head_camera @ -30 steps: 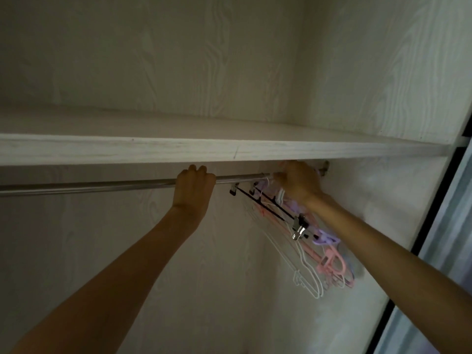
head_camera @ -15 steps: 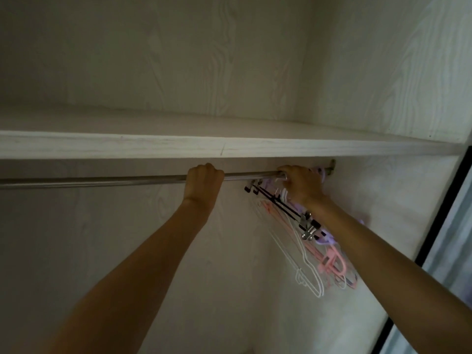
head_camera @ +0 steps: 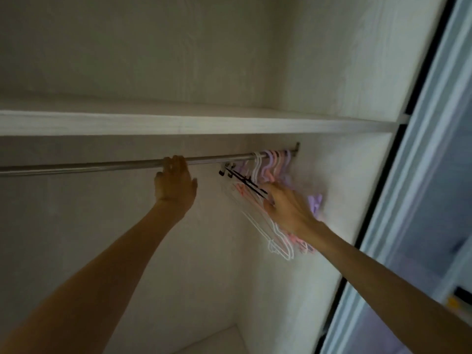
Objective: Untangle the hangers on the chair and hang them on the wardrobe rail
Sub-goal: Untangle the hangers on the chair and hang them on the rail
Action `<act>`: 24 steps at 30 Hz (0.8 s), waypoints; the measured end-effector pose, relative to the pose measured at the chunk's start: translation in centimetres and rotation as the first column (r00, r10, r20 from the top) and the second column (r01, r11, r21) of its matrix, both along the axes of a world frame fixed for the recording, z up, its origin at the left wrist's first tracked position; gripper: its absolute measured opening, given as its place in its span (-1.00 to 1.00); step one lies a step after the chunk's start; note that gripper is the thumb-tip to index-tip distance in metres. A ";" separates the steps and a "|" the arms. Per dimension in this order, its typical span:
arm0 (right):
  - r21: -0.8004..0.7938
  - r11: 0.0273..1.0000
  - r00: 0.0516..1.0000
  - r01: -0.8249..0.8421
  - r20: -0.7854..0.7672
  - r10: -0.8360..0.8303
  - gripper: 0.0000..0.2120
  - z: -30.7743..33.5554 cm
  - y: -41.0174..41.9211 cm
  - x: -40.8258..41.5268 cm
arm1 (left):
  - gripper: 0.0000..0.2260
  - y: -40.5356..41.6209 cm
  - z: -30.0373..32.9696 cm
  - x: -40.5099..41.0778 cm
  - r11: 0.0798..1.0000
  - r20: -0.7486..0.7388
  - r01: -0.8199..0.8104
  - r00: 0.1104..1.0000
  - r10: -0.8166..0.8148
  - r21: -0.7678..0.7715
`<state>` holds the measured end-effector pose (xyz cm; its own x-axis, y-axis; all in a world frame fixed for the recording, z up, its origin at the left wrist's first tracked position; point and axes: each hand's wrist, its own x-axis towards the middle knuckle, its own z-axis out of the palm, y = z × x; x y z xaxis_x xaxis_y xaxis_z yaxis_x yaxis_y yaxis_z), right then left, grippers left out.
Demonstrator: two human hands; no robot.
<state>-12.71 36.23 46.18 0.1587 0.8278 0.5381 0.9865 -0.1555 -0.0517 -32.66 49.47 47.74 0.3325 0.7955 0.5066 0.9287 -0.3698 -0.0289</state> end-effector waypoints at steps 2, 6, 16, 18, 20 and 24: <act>0.008 1.000 0.998 0.028 -0.057 -0.027 -0.76 -2.0 -3.1 -0.8 | -0.43 -1.4 -2.8 0.1 0.994 0.069 0.109 0.992 -0.108 -0.003; -0.077 0.981 0.969 0.177 -0.160 -0.187 -0.78 -7.4 -9.8 -2.1 | -0.55 -7.2 -9.5 2.8 0.902 0.193 0.431 0.885 -0.425 0.012; -0.543 0.778 0.726 0.318 -0.388 -0.568 -0.77 -19.9 -28.7 -1.8 | -0.80 -22.0 -21.0 10.0 0.509 0.234 0.581 0.773 -0.590 -0.635; -0.595 0.731 0.652 0.334 -0.414 -0.635 -0.79 -21.9 -32.7 -1.4 | -0.79 -24.6 -23.4 11.6 0.277 0.352 0.564 0.756 -0.552 -0.778; -0.631 0.695 0.567 0.345 -0.450 -0.690 -0.80 -23.8 -37.4 -0.8 | -0.76 -27.9 -25.7 13.7 0.052 0.439 0.516 0.773 -0.458 -0.855; -0.683 0.647 0.399 0.340 -0.518 -0.757 -0.80 -27.6 -45.2 1.8 | -0.82 -33.8 -29.5 17.4 -0.231 0.435 0.388 0.877 -0.205 -0.892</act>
